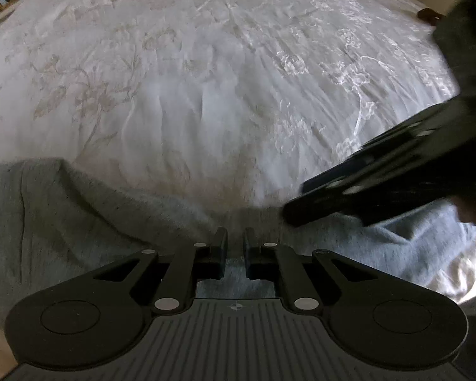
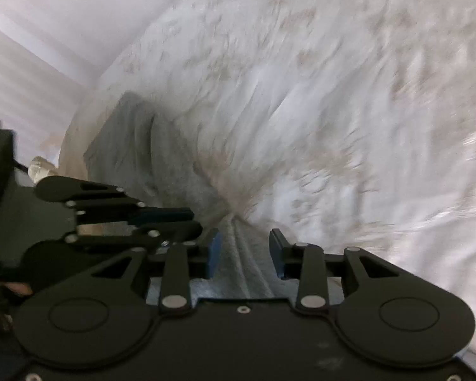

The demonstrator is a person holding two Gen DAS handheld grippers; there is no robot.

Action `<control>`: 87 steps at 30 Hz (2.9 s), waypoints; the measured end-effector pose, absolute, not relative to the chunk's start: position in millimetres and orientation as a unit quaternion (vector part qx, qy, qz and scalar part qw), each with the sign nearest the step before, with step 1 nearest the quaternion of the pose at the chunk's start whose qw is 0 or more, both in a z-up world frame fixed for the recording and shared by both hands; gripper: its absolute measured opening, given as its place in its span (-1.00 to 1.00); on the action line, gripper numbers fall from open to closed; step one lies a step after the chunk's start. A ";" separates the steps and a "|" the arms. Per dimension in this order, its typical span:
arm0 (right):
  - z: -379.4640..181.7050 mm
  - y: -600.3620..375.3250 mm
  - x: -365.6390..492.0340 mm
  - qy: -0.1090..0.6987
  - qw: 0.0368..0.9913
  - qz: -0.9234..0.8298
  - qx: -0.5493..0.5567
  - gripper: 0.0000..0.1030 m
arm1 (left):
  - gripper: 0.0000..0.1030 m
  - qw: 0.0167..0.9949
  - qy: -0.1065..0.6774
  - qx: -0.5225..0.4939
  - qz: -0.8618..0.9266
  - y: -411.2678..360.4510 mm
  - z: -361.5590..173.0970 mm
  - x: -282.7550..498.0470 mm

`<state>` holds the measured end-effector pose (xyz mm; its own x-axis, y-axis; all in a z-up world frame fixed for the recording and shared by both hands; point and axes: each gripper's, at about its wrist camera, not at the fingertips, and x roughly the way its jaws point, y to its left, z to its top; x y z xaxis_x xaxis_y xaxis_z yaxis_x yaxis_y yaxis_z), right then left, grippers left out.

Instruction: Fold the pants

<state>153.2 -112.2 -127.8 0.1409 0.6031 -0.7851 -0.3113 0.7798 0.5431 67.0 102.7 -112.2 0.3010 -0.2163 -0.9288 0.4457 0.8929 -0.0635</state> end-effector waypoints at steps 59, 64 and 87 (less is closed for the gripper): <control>-143.1 -25.8 251.4 0.520 0.834 0.167 0.075 -0.89 | -0.78 0.836 0.540 0.060 -0.074 247.1 -79.9 105.4; -136.5 -27.5 244.7 0.505 0.847 0.151 0.066 -0.93 | -0.78 0.803 0.595 0.040 0.007 282.9 -102.1 128.3; -118.3 56.5 158.1 0.518 0.771 0.371 -0.004 -0.75 | -0.79 0.798 0.603 0.004 -0.005 323.9 -81.9 39.5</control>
<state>158.1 56.5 -118.3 0.1881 0.5677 -0.8014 -0.5770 0.7242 0.3776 39.5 323.9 -81.9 0.2722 -0.0034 -0.9622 0.0120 0.9999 -0.0001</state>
